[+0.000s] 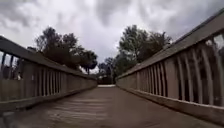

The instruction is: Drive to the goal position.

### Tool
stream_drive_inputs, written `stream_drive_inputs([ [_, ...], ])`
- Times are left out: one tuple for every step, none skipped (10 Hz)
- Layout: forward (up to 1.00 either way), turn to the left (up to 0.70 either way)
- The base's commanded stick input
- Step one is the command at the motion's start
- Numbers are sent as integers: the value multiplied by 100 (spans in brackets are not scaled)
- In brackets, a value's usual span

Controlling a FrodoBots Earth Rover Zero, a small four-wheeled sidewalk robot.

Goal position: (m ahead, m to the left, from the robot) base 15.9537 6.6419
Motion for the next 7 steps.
stream_drive_inputs([
  [85, 0],
  [85, 0],
  [85, 0],
  [85, 0],
  [85, 0],
  [85, 0],
  [85, 0],
])
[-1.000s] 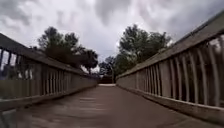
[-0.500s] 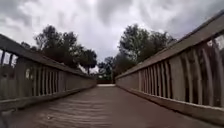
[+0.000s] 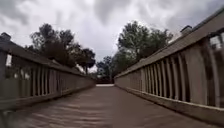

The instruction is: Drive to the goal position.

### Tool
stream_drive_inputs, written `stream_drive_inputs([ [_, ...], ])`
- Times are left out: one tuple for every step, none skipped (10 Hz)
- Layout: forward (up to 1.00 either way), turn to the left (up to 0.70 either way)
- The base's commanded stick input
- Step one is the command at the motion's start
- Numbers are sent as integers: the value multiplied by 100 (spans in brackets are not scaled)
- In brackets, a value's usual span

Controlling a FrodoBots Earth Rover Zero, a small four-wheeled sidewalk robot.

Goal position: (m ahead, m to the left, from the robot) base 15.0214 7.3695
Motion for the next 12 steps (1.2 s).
stream_drive_inputs([
  [85, 0],
  [85, 0],
  [85, 0],
  [85, 0],
  [85, 1],
  [85, 20],
  [85, 26],
  [85, 0],
  [85, 0],
  [85, 0],
  [85, 0],
  [85, 0],
])
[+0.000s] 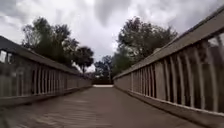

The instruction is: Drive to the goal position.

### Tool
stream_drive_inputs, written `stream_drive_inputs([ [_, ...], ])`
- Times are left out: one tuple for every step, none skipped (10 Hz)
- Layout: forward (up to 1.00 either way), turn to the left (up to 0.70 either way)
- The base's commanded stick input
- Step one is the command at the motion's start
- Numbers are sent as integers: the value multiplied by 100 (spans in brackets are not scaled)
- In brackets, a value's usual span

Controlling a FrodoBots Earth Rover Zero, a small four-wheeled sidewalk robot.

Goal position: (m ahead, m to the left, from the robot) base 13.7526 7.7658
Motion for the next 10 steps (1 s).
stream_drive_inputs([
  [85, 0],
  [85, 0],
  [85, 0],
  [85, 16],
  [85, 32],
  [85, 23],
  [85, 7],
  [85, 0],
  [85, 0],
  [85, 0],
])
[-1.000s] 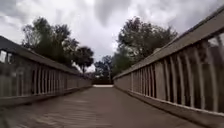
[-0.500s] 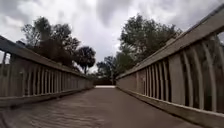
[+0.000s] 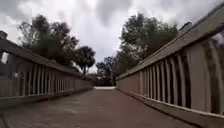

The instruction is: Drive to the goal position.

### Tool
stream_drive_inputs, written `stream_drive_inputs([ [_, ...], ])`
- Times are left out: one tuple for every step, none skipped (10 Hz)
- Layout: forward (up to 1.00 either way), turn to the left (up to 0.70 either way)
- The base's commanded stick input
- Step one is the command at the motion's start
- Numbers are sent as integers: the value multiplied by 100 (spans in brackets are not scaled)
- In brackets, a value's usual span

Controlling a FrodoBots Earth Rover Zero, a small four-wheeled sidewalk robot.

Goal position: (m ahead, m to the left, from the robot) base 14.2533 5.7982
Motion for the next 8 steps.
stream_drive_inputs([
  [85, 0],
  [85, 7],
  [85, 30],
  [85, 26],
  [85, 10],
  [85, 0],
  [85, 0],
  [85, 0],
])
